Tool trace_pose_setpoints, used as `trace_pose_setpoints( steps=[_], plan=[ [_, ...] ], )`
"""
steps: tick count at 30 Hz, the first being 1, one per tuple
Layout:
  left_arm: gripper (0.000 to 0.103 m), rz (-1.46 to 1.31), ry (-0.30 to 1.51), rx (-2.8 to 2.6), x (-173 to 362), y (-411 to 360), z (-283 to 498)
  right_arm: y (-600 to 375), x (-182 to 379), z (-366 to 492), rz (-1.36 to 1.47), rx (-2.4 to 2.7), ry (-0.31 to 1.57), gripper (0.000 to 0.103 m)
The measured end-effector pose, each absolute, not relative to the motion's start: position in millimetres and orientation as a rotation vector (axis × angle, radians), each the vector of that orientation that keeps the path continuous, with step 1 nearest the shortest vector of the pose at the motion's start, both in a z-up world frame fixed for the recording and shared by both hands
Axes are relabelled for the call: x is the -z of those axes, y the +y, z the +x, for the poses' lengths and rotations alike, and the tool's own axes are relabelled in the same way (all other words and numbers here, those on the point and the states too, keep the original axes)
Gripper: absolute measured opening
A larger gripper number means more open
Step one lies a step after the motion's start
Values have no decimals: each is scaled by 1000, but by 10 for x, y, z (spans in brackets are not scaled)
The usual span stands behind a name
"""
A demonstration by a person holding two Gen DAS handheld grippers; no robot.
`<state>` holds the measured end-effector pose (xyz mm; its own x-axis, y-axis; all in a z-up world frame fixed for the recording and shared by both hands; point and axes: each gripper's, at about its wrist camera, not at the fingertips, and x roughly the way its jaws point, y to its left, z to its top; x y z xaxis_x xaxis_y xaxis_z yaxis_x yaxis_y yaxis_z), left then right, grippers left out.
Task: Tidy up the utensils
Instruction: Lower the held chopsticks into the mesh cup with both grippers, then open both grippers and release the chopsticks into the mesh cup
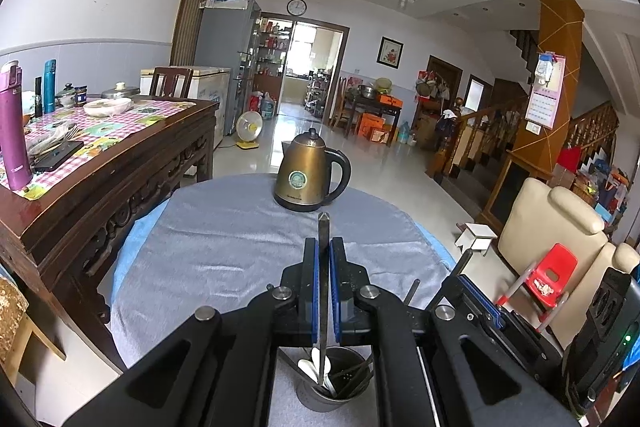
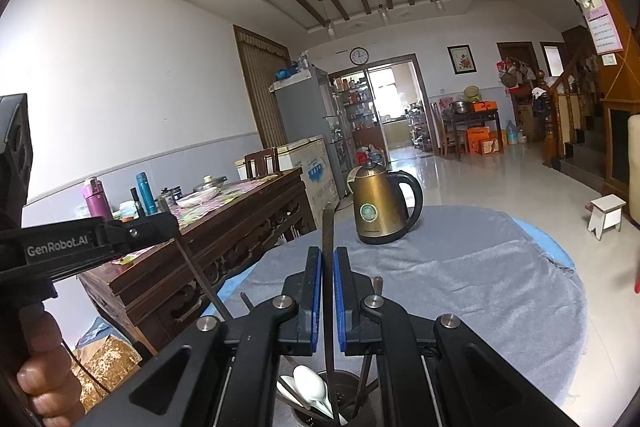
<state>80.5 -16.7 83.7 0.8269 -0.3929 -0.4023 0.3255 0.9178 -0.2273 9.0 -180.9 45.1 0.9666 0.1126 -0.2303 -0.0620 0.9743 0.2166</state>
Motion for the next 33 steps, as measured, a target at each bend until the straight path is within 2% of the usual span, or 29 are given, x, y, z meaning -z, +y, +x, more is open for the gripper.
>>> trace_pose_setpoints(
  steps=[33],
  plan=[
    [5,-157,517,376,-698,-167,895,-1754,-344,220,226,-107,297,7]
  ],
)
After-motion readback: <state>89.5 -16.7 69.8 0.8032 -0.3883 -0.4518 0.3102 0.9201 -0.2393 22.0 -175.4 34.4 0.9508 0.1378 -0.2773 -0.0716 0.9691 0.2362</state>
